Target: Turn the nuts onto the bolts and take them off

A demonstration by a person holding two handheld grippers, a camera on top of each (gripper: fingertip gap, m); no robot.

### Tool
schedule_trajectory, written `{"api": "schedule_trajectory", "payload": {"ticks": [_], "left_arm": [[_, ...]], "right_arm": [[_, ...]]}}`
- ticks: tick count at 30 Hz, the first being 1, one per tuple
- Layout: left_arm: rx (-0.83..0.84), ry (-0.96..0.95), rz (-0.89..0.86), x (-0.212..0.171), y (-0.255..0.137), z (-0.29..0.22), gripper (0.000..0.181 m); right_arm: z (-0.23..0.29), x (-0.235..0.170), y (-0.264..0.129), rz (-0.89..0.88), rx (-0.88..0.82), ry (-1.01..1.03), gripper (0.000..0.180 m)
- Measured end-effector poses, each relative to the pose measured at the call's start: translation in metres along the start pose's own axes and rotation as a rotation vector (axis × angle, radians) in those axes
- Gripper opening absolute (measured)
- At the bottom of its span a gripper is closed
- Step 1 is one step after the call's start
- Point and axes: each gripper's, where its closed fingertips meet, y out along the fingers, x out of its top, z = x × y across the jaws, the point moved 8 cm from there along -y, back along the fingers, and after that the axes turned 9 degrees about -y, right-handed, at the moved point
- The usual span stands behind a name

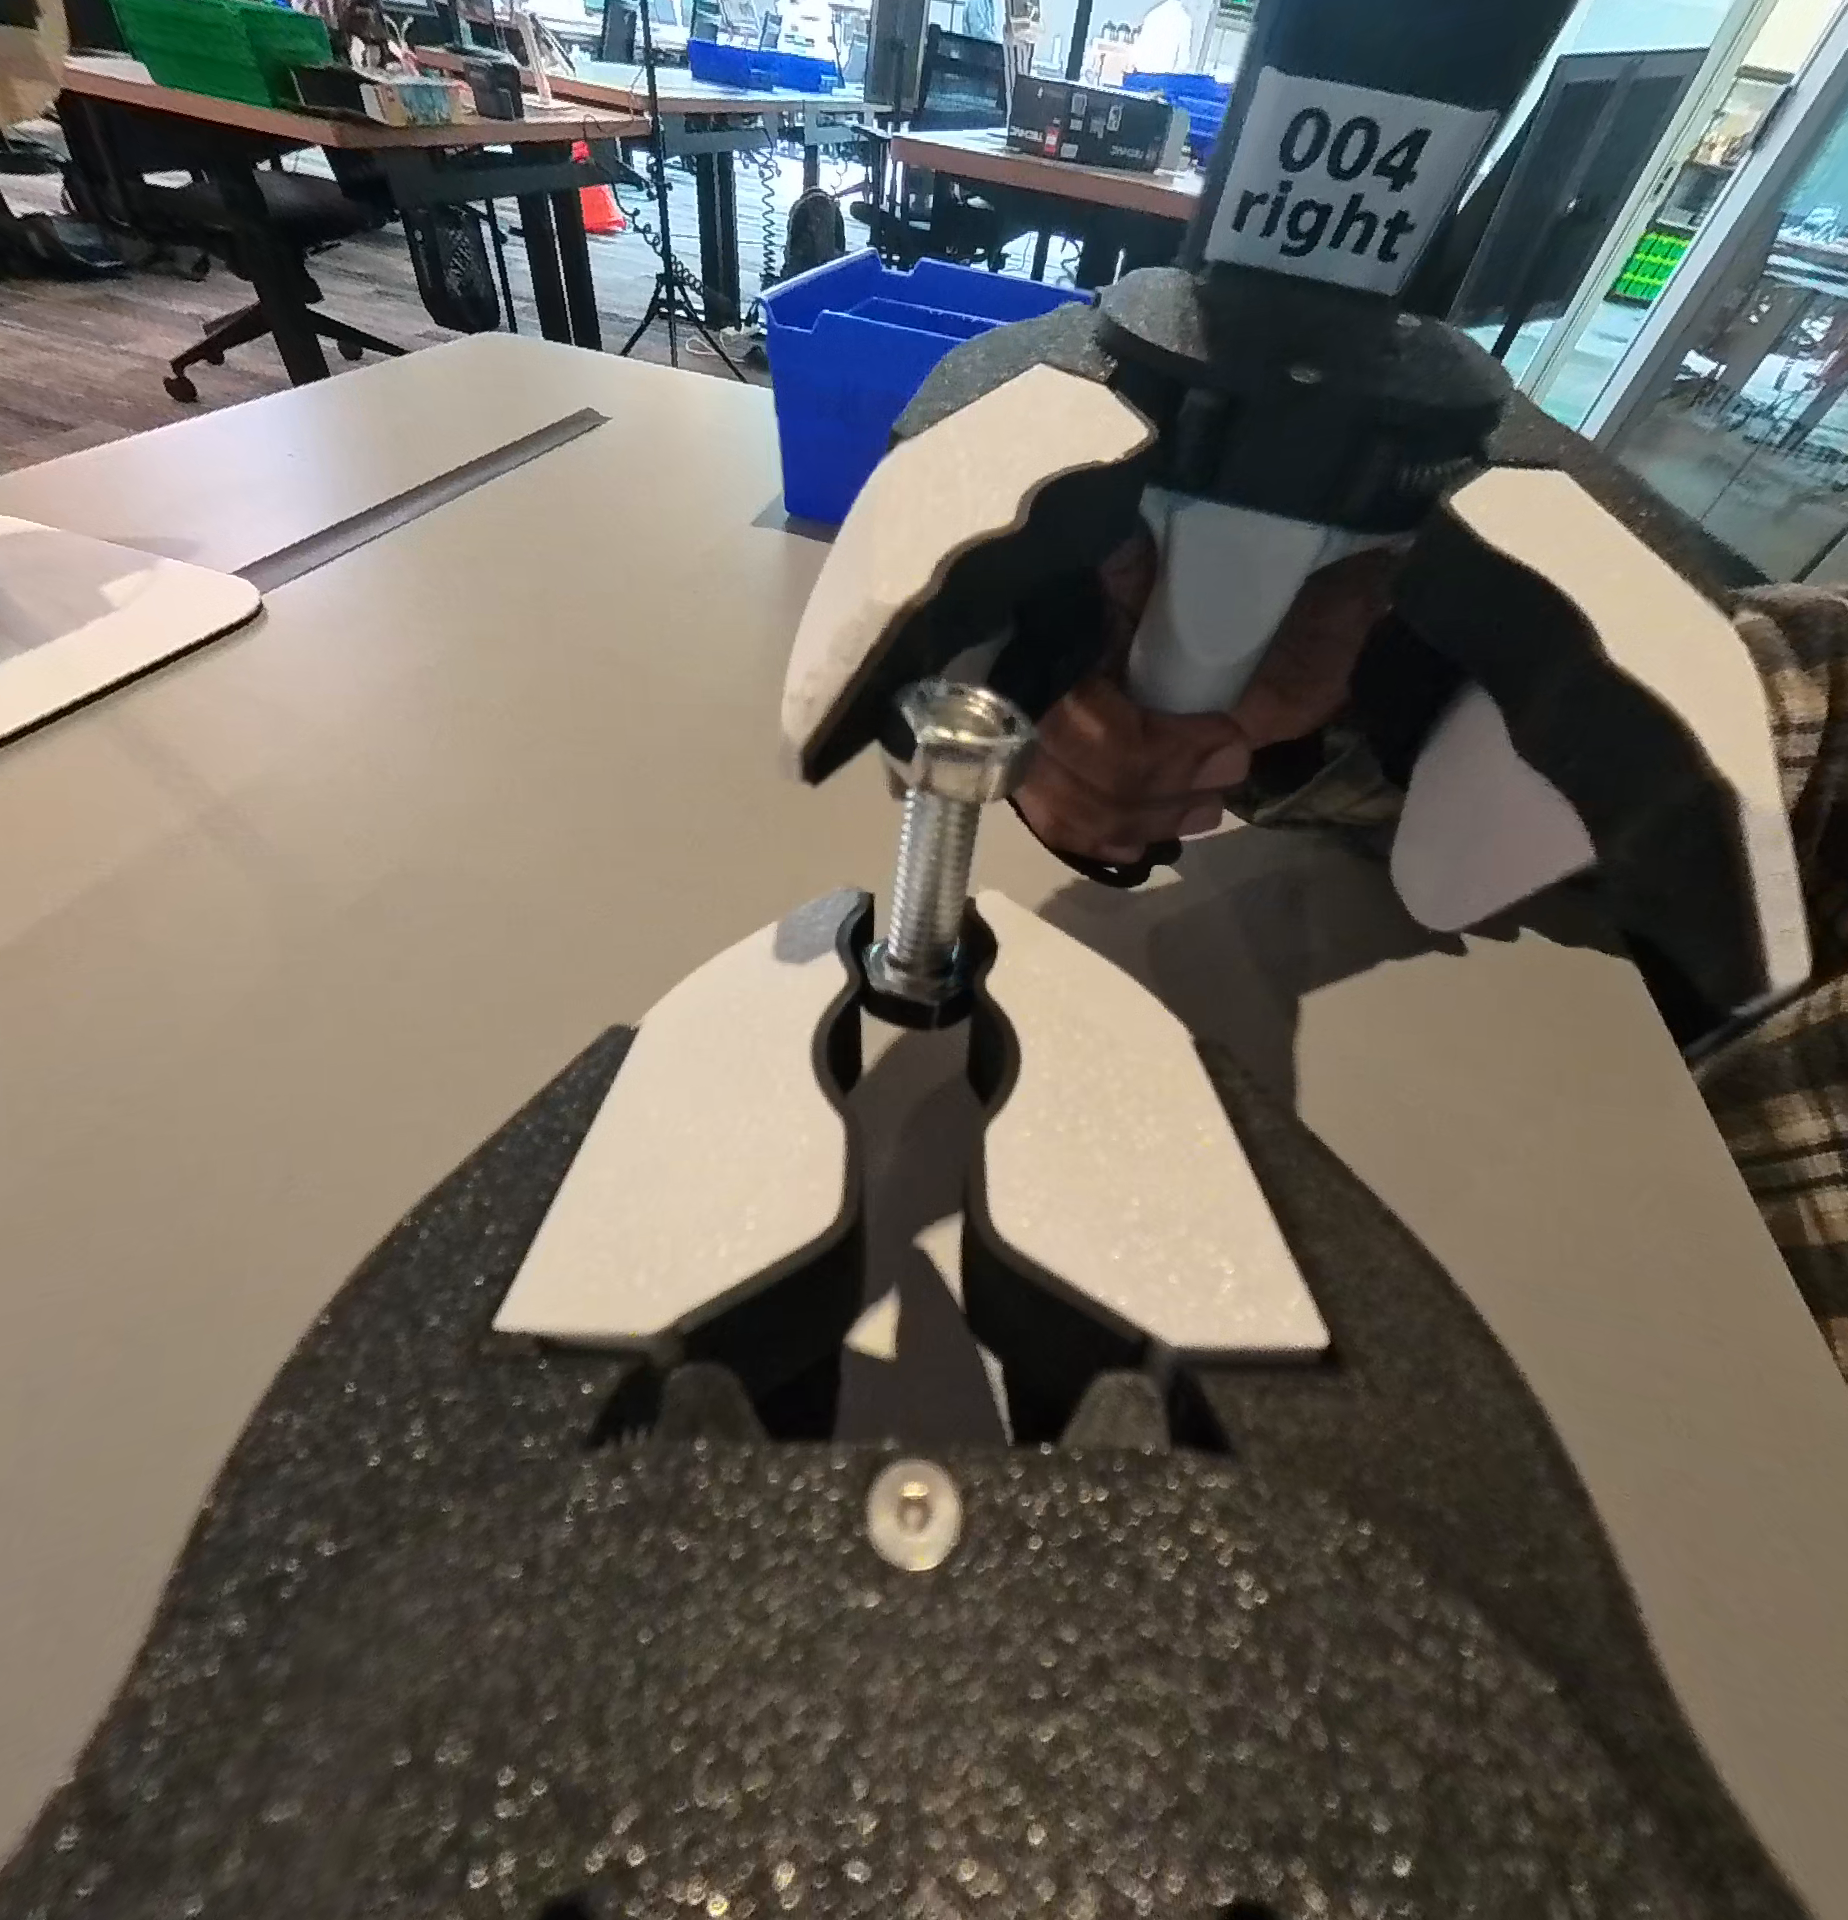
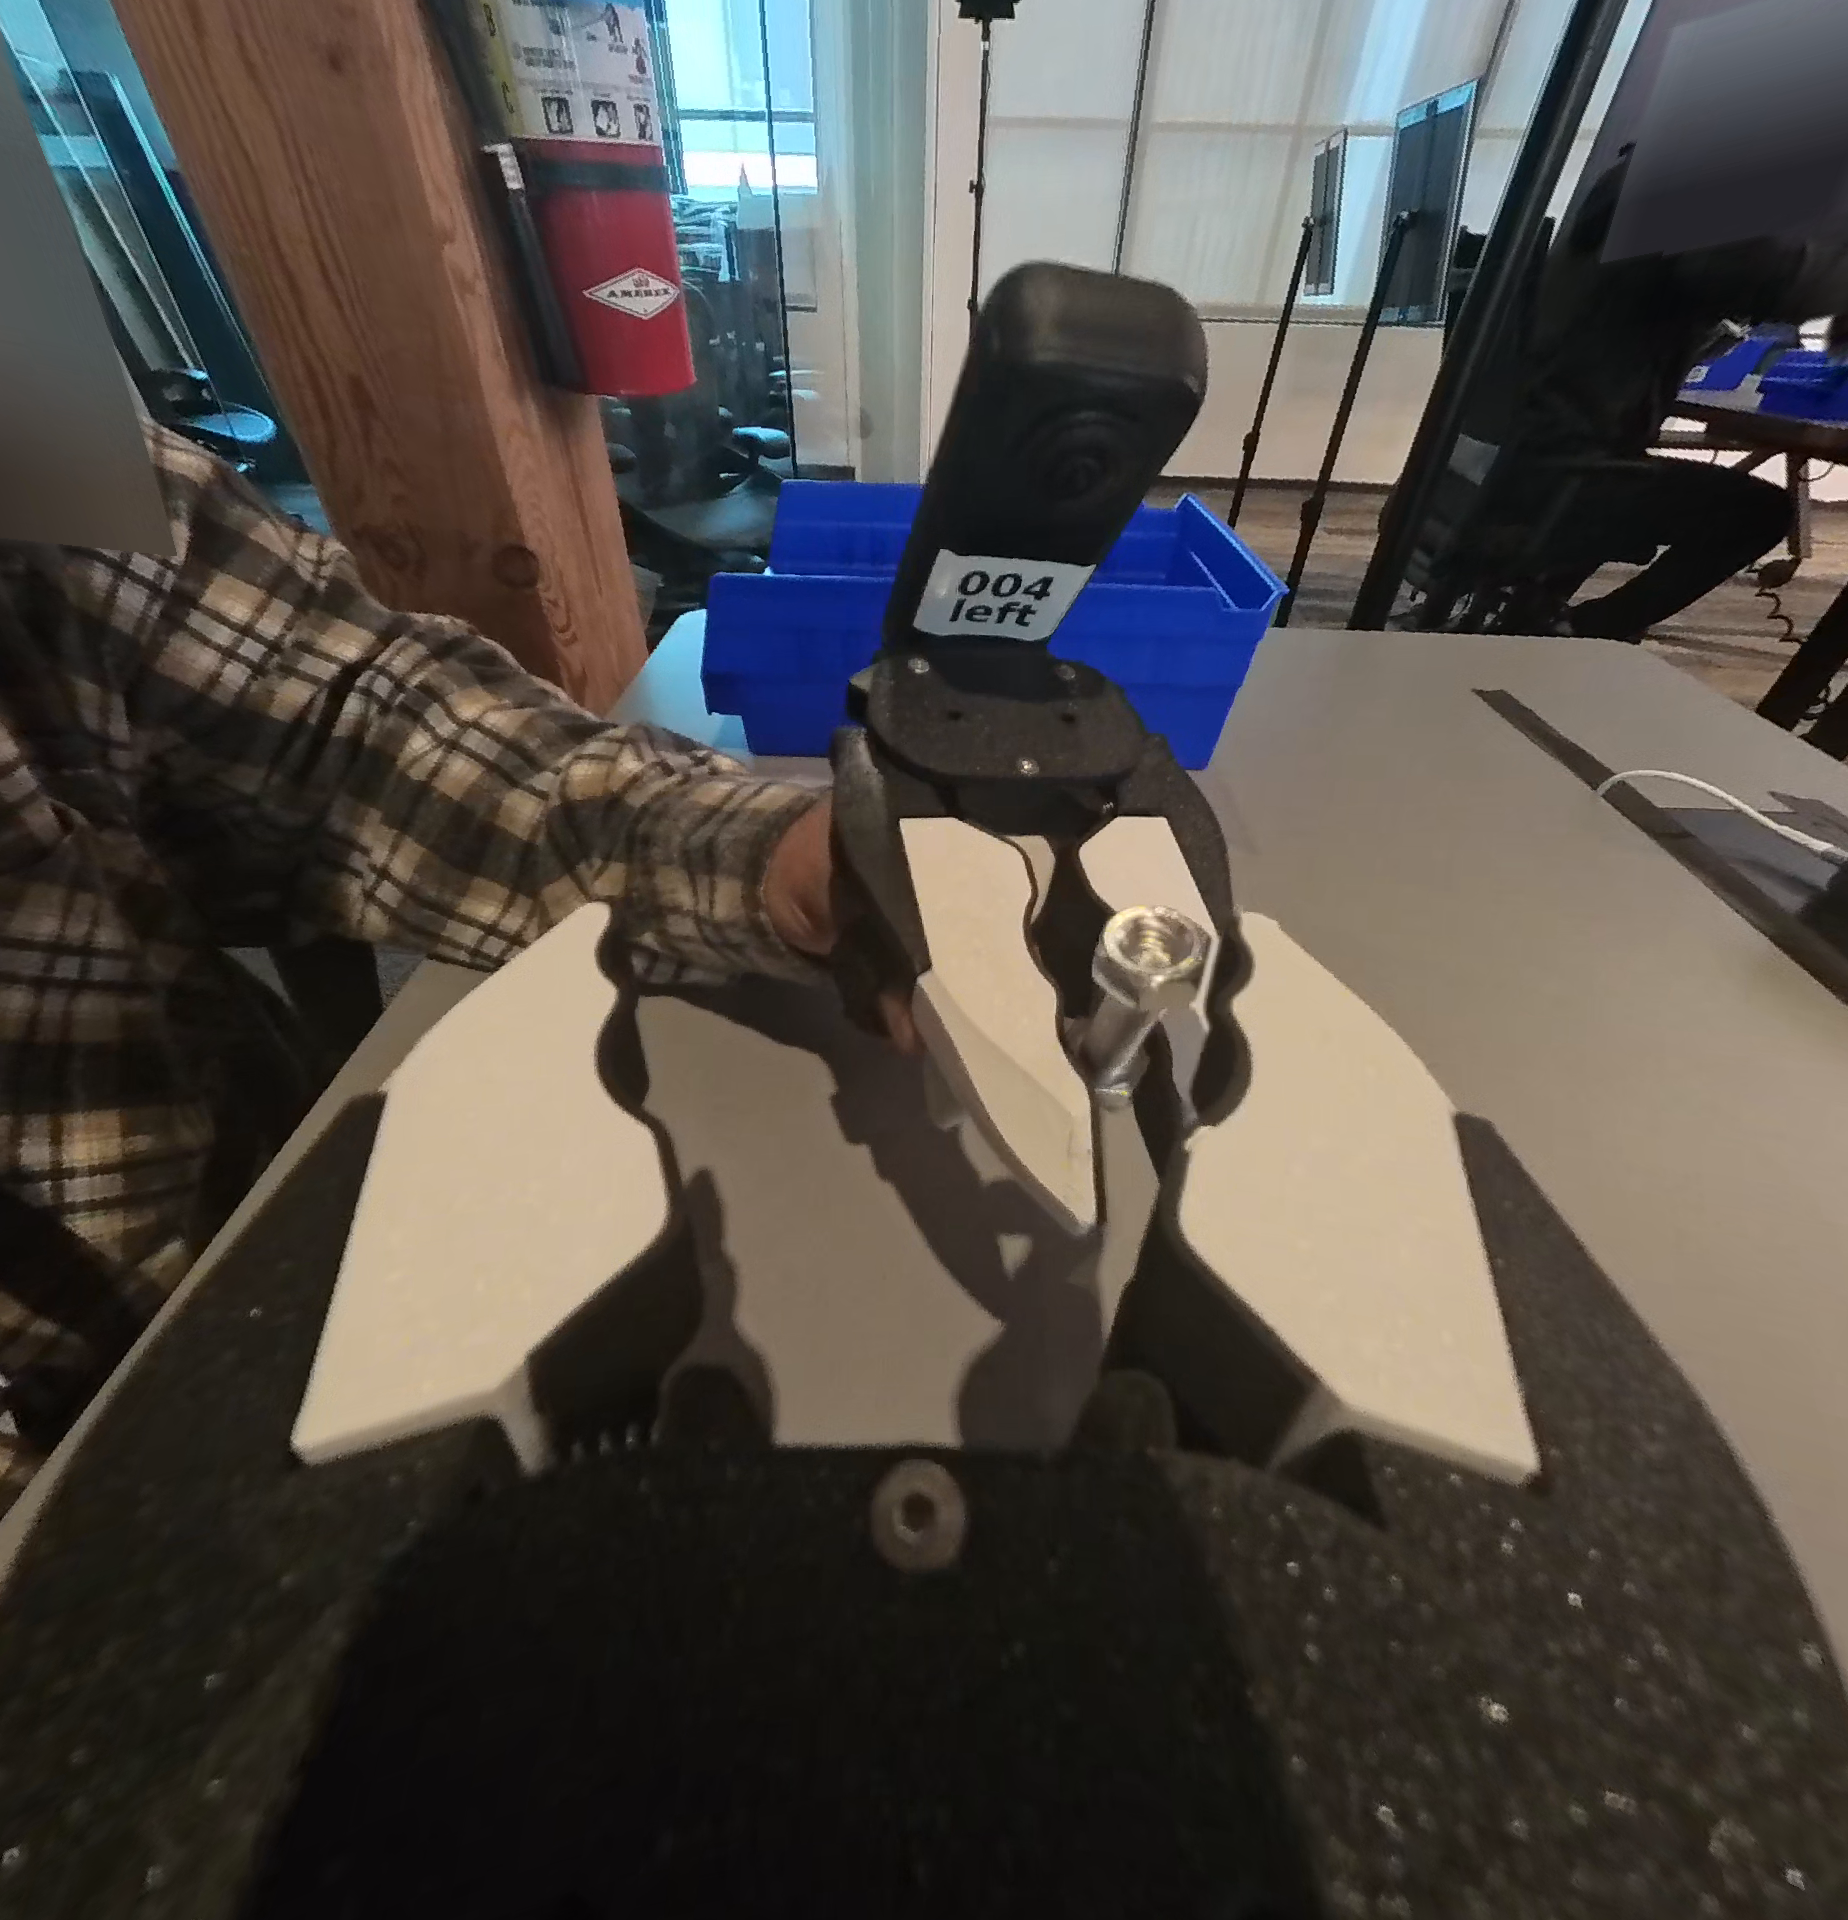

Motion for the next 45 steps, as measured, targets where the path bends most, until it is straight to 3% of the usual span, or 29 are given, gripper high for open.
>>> {"api": "schedule_trajectory", "payload": {"ticks": [6, 9, 14, 26, 41, 43, 45], "left_arm": [[-0.005, 0.000, 0.007, -0.001, 0.001, -0.001, 0.015], [-0.005, 0.002, 0.006, -0.001, 0.001, -0.001, 0.015], [-0.007, 0.006, -0.006, 0.000, 0.001, -0.002, 0.015], [-0.046, 0.033, -0.020, 0.002, 0.003, -0.011, 0.015], [-0.039, 0.054, -0.018, 0.002, 0.003, -0.012, 0.015], [-0.009, 0.037, -0.006, 0.000, 0.001, -0.004, 0.015], [0.042, 0.019, -0.005, -0.001, -0.006, 0.007, 0.015]], "right_arm": [[-0.006, 0.003, -0.004, -0.030, -0.046, -0.003, 0.106], [-0.010, 0.006, -0.010, -0.058, -0.092, -0.011, 0.098], [-0.016, 0.004, -0.020, -0.107, -0.185, -0.007, 0.056], [-0.014, -0.001, -0.009, -0.090, -0.133, -0.032, 0.009], [-0.014, 0.002, -0.019, -0.228, -0.058, 0.133, 0.008], [-0.017, 0.001, -0.032, -0.134, -0.090, 0.109, 0.008], [-0.018, -0.012, -0.046, 0.071, -0.103, 0.091, 0.008]]}}
